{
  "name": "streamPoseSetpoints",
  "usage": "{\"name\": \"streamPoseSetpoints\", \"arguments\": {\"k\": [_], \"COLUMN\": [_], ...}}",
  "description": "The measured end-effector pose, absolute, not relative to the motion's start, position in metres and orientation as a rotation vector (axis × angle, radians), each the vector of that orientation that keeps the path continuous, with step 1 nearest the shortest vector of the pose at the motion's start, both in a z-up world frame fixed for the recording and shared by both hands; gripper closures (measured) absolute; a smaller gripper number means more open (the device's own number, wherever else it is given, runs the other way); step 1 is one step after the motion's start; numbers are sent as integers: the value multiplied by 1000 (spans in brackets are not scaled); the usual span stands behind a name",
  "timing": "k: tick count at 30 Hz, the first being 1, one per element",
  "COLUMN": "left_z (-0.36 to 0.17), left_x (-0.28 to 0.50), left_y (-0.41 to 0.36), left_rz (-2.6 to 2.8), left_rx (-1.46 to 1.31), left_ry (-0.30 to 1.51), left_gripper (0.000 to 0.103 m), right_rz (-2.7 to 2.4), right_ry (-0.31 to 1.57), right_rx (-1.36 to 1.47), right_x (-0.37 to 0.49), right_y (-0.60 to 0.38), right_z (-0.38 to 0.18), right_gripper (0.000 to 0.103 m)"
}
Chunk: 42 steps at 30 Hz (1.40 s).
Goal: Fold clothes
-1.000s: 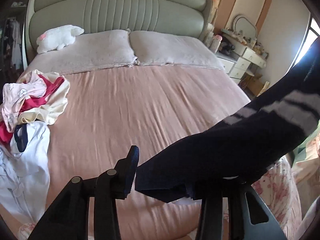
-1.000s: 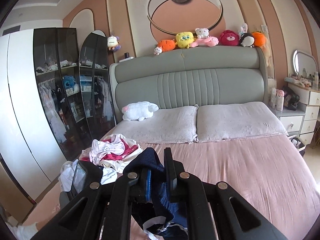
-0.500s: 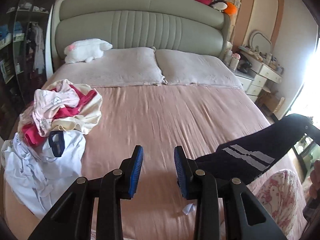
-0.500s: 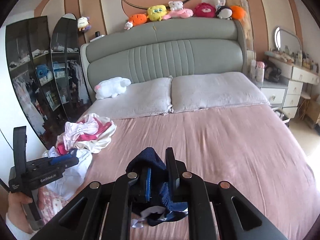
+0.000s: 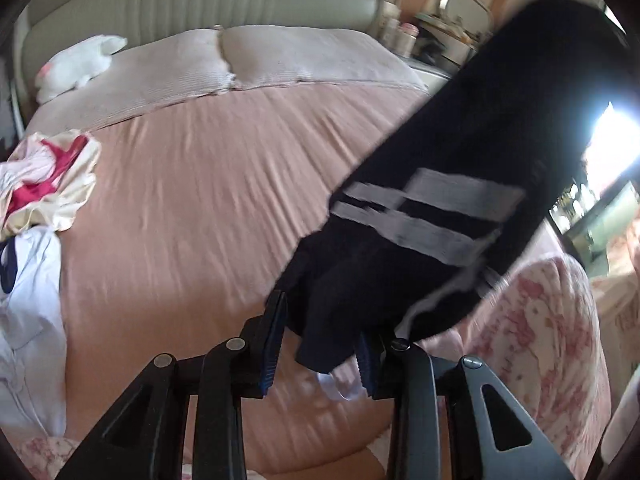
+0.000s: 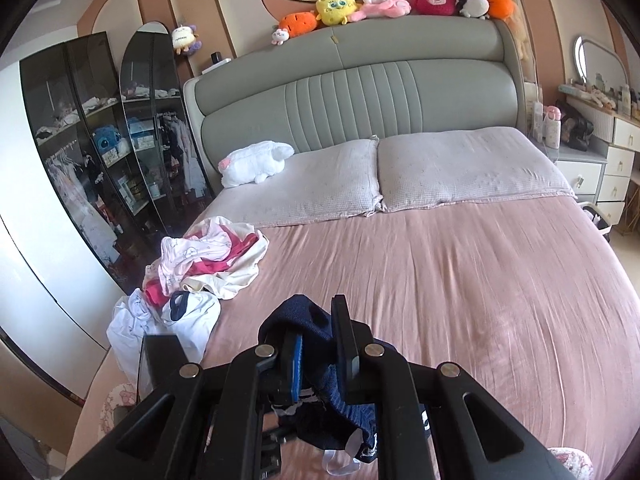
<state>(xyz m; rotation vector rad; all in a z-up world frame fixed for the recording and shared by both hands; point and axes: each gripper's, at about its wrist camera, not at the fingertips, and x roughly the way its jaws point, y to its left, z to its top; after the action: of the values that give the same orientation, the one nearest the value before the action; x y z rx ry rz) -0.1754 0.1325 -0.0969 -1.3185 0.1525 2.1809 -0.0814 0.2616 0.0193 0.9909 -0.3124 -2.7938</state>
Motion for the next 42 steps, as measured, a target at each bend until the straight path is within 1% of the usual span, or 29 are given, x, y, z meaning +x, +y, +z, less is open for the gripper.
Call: {"name": "streamPoseSetpoints", "arguments": {"k": [4,8,10,12,14,16,18,21,23,27,29,30,31,33,36,39,41,42], "left_z": [-112,-127,-139,-150,-156,-157,-157,-159,-162,-175,-182,-187,-193,-204,-206,-212,-212,-210], "left_x": [-215,-255,-259,-260,-263,-266,-266,-256,-251,-254,-260,-264,-269,-276,-282,-283,-284,-283], "left_y": [122,112,110,107,102,103,109,132,148,172,179,183,186,193,196,203,203,200], "left_rz": [2258,2335,2340,2357,2426,2414,2358,2220,2152,2083,2085,2081,2068,2042,2022,1962,1955,1966], "left_rx": [-1397,-1477,-1495,-1507,-1517,-1489,-1440,-1344,-1305,-1309,-1323,-1339,-1361,-1397,-1387,-1397,-1401,-1393], "left_ry": [155,157,148,141,143,149,159,210,264,390,438,461,483,522,539,587,604,616], "left_gripper": [74,74,74,74,74,74,74,74,74,74,74,77,83,84,84,84,84,83], "right_rz": [-2810,-2808,-2810,-2781,-2710,-2657,-2647,-2637,-2632,-2641,-2620,-2594,-2552,-2436,-2338,-2348,-2377,-2412], "right_ry": [-260,-192,-134,-115,-141,-238,-316,-439,-507,-546,-616,-677,-747,-850,-853,-776,-740,-722], "right_rx": [1086,1268,1383,1505,1645,1722,1741,1739,1712,1644,1600,1589,1588,1626,1765,1913,2001,1991], "right_x": [-98,-146,-167,-183,-196,-204,-204,-194,-185,-168,-158,-154,-150,-145,-139,-140,-145,-146], "right_y": [269,284,292,304,318,334,346,359,364,361,362,362,362,355,331,315,310,308], "right_z": [-3,-58,-91,-125,-155,-172,-178,-178,-174,-153,-141,-139,-140,-149,-178,-207,-217,-215], "right_gripper": [91,91,91,91,91,91,90,82,79,76,68,60,54,54,54,54,54,54]}}
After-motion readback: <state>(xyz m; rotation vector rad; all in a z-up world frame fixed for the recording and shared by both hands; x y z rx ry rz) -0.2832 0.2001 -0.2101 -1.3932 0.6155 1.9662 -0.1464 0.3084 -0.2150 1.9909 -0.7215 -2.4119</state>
